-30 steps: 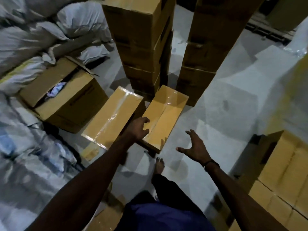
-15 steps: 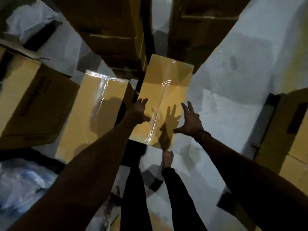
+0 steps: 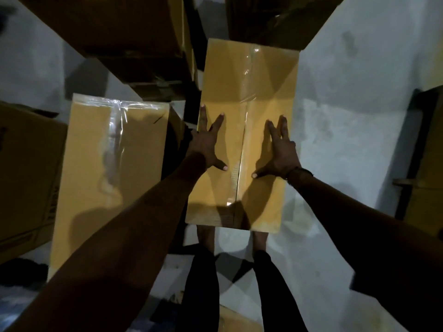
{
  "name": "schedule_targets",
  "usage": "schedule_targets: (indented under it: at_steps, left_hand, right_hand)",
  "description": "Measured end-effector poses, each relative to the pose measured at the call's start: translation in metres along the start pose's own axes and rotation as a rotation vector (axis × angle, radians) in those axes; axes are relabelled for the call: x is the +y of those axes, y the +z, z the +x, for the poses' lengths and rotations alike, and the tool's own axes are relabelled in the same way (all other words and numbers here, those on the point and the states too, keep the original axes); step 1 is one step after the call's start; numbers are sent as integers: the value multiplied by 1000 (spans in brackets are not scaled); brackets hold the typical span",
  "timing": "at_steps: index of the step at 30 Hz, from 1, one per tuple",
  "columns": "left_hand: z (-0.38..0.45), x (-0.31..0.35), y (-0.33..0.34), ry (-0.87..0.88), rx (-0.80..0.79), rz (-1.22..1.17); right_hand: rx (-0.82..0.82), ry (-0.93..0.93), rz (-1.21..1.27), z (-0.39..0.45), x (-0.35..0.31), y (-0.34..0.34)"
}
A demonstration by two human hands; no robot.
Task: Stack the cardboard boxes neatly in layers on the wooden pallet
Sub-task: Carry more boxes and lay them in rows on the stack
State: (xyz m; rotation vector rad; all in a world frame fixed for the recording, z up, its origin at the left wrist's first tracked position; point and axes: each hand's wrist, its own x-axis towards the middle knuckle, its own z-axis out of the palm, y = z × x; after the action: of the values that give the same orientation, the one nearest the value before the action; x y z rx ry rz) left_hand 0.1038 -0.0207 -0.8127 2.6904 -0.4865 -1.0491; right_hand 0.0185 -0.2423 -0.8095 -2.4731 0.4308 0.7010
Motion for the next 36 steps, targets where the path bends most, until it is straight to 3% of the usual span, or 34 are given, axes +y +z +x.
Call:
schedule_targets:
  at_steps: [8,15,26,36]
  left_hand:
    - [-33,21,-13,31,-24,-80]
    - [-141,83,-73,163,14,-53]
    - [-324,277,-174,486,20,85]
    - [-470,474,-116,889,-69,272]
  right_hand:
    - [9,83,59,-41,-12,-8]
    - [106,139,143,-168,-31,-81]
    - [404,389,263,-424,-16,-217]
    - [618,689,444,-661,85,-240]
